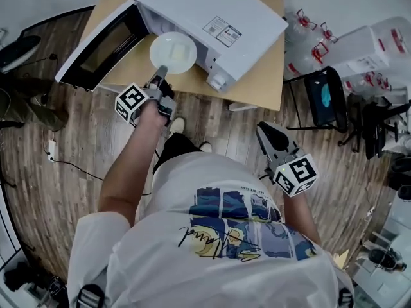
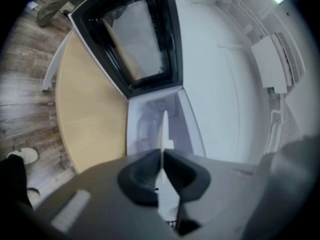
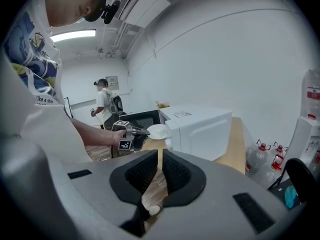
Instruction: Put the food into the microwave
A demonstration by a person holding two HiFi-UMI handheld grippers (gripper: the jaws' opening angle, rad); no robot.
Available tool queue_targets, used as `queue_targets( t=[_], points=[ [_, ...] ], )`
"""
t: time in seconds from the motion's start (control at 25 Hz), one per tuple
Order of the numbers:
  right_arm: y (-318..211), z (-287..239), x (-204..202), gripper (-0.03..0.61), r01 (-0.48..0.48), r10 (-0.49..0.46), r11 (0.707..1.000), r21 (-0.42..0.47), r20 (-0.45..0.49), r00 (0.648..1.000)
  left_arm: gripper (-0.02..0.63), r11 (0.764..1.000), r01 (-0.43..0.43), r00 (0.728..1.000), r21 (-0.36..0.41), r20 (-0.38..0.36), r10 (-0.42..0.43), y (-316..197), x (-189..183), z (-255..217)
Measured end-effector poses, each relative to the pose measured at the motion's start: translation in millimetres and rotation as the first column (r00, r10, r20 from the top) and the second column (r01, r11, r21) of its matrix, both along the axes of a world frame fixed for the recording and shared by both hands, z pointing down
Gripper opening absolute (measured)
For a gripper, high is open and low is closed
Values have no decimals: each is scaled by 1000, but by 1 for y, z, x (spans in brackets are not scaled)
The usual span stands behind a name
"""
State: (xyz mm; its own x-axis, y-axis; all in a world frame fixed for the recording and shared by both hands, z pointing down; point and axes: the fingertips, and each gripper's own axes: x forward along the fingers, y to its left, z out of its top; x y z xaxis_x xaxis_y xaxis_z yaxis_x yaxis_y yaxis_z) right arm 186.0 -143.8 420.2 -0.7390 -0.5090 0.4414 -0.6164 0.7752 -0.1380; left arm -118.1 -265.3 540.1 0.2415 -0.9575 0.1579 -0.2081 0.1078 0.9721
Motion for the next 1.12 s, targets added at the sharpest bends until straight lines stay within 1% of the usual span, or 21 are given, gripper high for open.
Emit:
queue_targets(
  t=[0.28,0.52,0.72,0.88,1.12],
  points=[
    [-31,-16,-11,28,-78,78,997,5,-18,997,21,999,-36,999,-30,-12,35,-60,-5,25],
    [-42,-20,-23,28,-125,126,992,12,-39,991,21,995,-88,996,-51,-20,87,-97,-3,38],
    [-45,-20,-25,28,-182,182,983,-1,-53,982,21,990,-120,993,-80,-22,119,-120,-3,52],
    [-43,-16,-25,28,-224,223,975,-11,-67,973,21,985,-147,989,-88,-24,145,-133,-2,58],
    [-46,-17,-31,28,-262,261,965,-10,-75,962,23,976,-186,982,-116,-38,183,-147,2,67]
  ],
)
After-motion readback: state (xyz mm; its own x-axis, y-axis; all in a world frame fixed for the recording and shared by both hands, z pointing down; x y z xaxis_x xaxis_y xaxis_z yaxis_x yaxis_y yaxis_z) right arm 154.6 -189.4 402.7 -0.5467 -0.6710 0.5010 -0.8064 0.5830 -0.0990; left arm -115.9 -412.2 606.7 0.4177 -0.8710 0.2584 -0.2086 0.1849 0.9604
